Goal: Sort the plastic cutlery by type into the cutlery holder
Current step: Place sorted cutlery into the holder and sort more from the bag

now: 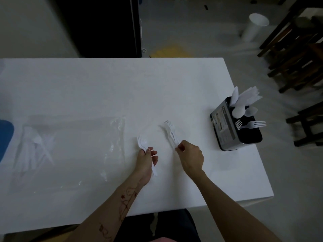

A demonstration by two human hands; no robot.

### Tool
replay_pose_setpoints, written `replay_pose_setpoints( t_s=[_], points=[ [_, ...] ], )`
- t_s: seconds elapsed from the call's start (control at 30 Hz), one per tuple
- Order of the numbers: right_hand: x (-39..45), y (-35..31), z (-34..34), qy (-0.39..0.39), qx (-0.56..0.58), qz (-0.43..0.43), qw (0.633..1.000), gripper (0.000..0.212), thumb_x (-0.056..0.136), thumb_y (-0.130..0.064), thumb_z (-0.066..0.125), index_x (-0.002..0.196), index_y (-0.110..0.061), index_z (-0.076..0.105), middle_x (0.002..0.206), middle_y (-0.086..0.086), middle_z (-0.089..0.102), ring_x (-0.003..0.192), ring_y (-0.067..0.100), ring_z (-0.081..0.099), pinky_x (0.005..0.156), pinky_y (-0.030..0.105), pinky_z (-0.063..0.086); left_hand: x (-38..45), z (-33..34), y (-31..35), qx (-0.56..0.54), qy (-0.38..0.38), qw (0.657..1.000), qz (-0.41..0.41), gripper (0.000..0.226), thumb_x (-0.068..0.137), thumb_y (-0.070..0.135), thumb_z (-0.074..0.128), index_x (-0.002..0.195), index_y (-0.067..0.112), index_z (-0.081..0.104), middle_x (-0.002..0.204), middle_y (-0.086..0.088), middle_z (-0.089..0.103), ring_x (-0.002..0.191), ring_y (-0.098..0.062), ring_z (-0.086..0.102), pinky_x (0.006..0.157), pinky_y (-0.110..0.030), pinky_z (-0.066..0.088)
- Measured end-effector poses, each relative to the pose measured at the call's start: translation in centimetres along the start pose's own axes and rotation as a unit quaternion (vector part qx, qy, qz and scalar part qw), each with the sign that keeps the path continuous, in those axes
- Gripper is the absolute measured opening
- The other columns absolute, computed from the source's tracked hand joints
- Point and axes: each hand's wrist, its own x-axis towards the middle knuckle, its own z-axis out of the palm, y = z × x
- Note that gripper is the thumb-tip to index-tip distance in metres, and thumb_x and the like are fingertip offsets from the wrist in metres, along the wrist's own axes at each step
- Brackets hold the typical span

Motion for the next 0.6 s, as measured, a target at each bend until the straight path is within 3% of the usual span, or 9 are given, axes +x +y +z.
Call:
replay_pose_setpoints(
  t_s=[0.1, 0.2, 0.3, 0.4, 0.5, 0.6],
  points=[
    [0.1, 0.2, -1.0, -0.007, 0.152, 0.003, 0.988, 0.014, 0.091, -0.031, 0.065, 0.087, -0.018, 0.072, 0.081, -0.007, 0.071, 0.07, 0.013, 0.064, 0.065, 0.027, 0.051, 0.0, 0.8, -0.1, -0.004, -0.002, 1.0, -0.009, 0.019, 0.103, 0.017, 0.035, 0.108, 0.007, 0.05, 0.095, -0.007, 0.06, 0.077, -0.016, 0.057, 0.073, -0.023, 0.046],
    [0.3, 0.4, -1.9, -0.167, 0.281, -0.023, 0.945, 0.009, 0.089, -0.023, 0.069, 0.086, -0.017, 0.075, 0.078, -0.002, 0.072, 0.069, 0.014, 0.065, 0.059, 0.028, 0.053, -0.1, 1.7, 0.3, -0.059, -0.046, 0.997, -0.025, 0.031, 0.099, 0.029, 0.046, 0.118, 0.005, 0.052, 0.103, -0.009, 0.063, 0.091, -0.022, 0.062, 0.077, -0.029, 0.048],
    [0.1, 0.4, -2.0, -0.288, 0.271, -0.054, 0.917, 0.011, 0.086, -0.019, 0.073, 0.089, -0.01, 0.077, 0.08, 0.003, 0.074, 0.068, 0.016, 0.068, 0.056, 0.024, 0.054, -0.4, 2.5, 0.6, -0.102, -0.068, 0.992, -0.043, 0.028, 0.098, 0.033, 0.046, 0.108, 0.007, 0.054, 0.106, -0.009, 0.06, 0.102, -0.027, 0.058, 0.07, -0.037, 0.051],
    [0.3, 0.0, -1.3, -0.22, 0.245, -0.032, 0.944, 0.021, 0.082, -0.03, 0.077, 0.089, -0.011, 0.073, 0.08, 0.002, 0.073, 0.07, 0.017, 0.07, 0.056, 0.026, 0.057, -0.2, 2.8, 0.4, -0.063, -0.005, 0.998, -0.001, 0.015, 0.101, 0.017, 0.042, 0.102, 0.005, 0.05, 0.097, -0.009, 0.055, 0.085, -0.022, 0.057, 0.065, -0.03, 0.048],
    [0.9, 0.2, 0.0, -0.082, 0.081, -0.036, 0.993, 0.028, 0.083, -0.039, 0.074, 0.094, -0.016, 0.061, 0.087, -0.002, 0.064, 0.074, 0.016, 0.062, 0.064, 0.026, 0.051, 0.3, 2.3, 0.3, -0.074, 0.034, 0.997, 0.005, 0.016, 0.101, 0.014, 0.04, 0.09, 0.009, 0.05, 0.081, -0.005, 0.049, 0.066, -0.015, 0.048, 0.067, -0.025, 0.046],
    [1.2, 0.4, 0.5, -0.07, -0.003, -0.029, 0.997, 0.026, 0.086, -0.034, 0.072, 0.096, -0.015, 0.057, 0.093, 0.001, 0.062, 0.078, 0.02, 0.06, 0.068, 0.031, 0.05, 0.6, 1.5, 0.0, -0.062, 0.033, 0.998, -0.003, 0.016, 0.101, 0.015, 0.04, 0.091, 0.008, 0.05, 0.079, -0.005, 0.049, 0.066, -0.015, 0.047, 0.069, -0.024, 0.047]
  ],
)
